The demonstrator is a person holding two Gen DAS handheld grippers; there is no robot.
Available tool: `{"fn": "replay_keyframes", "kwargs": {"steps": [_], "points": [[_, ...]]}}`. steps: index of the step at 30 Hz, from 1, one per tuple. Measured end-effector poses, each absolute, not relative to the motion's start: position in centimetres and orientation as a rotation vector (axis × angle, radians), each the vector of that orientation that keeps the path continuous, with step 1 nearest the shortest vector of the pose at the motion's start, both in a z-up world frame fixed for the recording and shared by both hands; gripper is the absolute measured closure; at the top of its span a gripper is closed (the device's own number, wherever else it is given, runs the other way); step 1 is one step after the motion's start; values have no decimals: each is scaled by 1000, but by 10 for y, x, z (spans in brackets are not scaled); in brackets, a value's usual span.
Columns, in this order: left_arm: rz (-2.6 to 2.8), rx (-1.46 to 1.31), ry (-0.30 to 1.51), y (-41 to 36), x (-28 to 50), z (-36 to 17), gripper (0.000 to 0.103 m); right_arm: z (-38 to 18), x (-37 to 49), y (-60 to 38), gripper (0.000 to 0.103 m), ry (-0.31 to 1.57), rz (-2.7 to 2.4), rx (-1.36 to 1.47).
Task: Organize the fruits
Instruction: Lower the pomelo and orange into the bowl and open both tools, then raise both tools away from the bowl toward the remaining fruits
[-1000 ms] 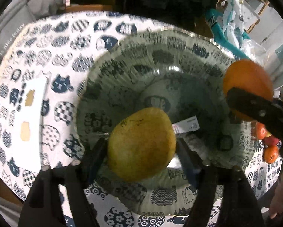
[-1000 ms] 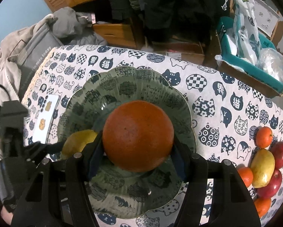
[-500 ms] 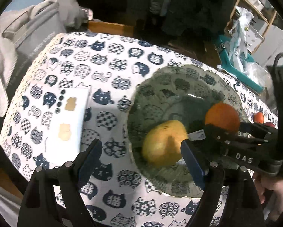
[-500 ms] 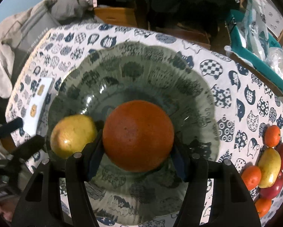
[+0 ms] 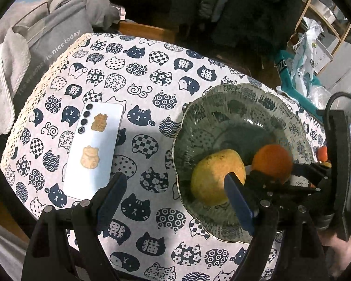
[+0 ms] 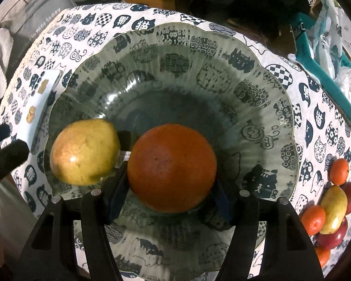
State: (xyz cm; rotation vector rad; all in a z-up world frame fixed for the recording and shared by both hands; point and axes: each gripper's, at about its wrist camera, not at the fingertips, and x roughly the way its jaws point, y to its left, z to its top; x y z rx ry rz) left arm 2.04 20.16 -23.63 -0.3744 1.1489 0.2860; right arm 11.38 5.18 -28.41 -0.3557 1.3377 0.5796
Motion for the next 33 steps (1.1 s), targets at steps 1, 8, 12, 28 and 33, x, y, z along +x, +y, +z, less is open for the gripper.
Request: {"fn": "replay_keyframes", "kwargs": {"steps": [1,8,12,28,33], "points": [[287,-378,1146,202,20,-235,17,-283,113,52,35,1334,582,-353],[280,-391,1124,203,20,-224,17,-250,115,50,23,1242,606,-309],[273,-392,1098,201,18,-212,17,-227,115,45,23,1197,596,-273],[203,-366,961,168,9,-149,17,-105,82,-21,23,876,498,-206],[195,-303,896,149,0,-121,17,-79,65,-44,23,800,477,-198]]}}
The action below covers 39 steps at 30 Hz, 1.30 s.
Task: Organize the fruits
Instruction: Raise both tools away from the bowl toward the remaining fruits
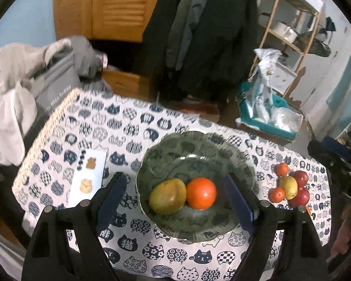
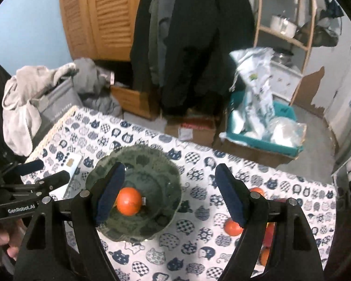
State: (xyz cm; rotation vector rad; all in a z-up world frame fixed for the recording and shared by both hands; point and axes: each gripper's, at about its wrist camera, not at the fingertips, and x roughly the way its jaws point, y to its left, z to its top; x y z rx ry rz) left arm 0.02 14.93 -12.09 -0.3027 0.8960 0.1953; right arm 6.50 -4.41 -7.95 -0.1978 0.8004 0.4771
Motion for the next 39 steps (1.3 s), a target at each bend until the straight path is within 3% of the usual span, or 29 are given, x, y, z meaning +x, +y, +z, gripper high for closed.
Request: {"fn": "replay_keyframes", "kwargs": {"steps": [14,39], "points": [[155,-213,732,105,-25,-64,3,-30,25,-117,23,645,397,-163],[-11,-97,663,8,-17,-31,1,-29,-5,-239,23,589,239,-100]]}}
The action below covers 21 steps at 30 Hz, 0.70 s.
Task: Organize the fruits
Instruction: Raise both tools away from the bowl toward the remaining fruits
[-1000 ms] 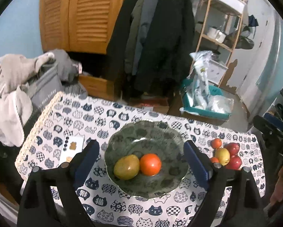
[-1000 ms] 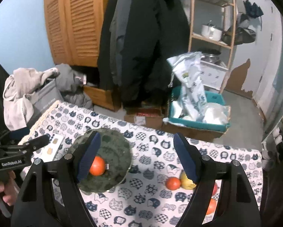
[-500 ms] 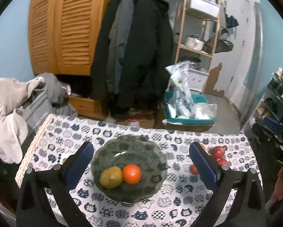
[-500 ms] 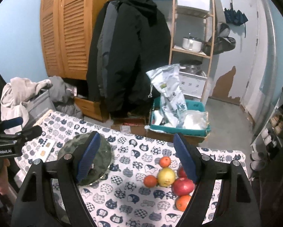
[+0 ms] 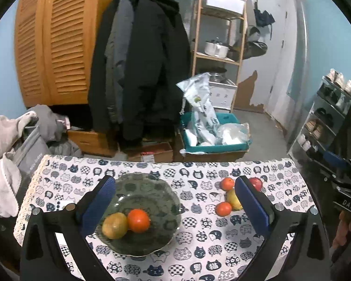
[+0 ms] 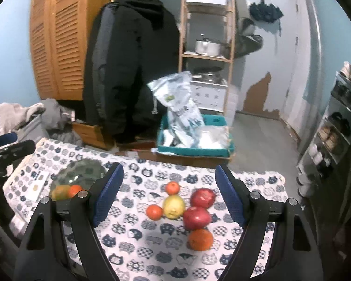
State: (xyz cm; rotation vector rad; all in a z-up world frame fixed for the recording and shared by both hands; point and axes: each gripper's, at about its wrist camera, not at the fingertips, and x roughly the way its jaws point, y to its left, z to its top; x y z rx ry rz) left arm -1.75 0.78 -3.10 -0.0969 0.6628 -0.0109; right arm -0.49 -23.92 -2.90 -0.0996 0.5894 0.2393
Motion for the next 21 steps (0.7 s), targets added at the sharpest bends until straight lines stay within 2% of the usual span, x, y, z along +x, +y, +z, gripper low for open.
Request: {"fn": "replay_keyframes", "kwargs": {"steps": [9,21], "points": [[-65,-59,708,-27,-2,-49,1,-49,4,-273,23,640,167,-85],[-83,-16,831,-52,29,-106,1,-118,33,-292,23,836,126,-84]]}}
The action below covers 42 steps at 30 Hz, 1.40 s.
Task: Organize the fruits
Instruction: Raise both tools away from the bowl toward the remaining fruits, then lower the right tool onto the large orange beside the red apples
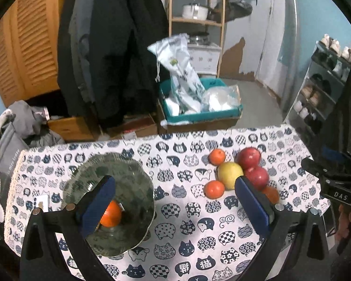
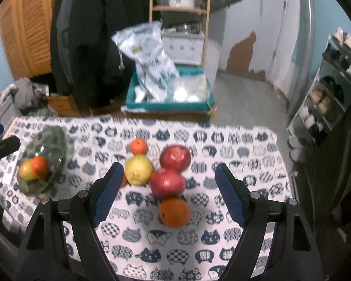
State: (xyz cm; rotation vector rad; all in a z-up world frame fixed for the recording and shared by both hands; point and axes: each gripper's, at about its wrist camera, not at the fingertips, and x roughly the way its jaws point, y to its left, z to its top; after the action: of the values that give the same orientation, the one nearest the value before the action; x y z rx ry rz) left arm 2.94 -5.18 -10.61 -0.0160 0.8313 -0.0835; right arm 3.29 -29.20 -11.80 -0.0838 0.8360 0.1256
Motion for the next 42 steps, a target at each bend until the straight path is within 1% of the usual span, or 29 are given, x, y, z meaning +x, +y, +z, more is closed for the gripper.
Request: {"fn": "replay_keyframes", "kwargs": {"steps": [12,18,26,36,40,42], "points": [[-111,-11,997,-72,61,-176,1,-186,59,-312,23,1048,115,-1],[-114,20,1072,-81,67,-209,1,-222,69,-314,23,1144,112,-3],[-138,48,1110,-91,71,-229,1,-256,73,-311,23,1231,117,-18],[-162,52,1155,-99,78,-249,1,-283,73,-312,23,1278,105,-30],[-168,47,1164,-100,83,-255,1,-292,77,-310,30,1295,119,-2],[-175,35,1169,-100,86,-256,1,-295,78,-309,36,1302,130,15]]}}
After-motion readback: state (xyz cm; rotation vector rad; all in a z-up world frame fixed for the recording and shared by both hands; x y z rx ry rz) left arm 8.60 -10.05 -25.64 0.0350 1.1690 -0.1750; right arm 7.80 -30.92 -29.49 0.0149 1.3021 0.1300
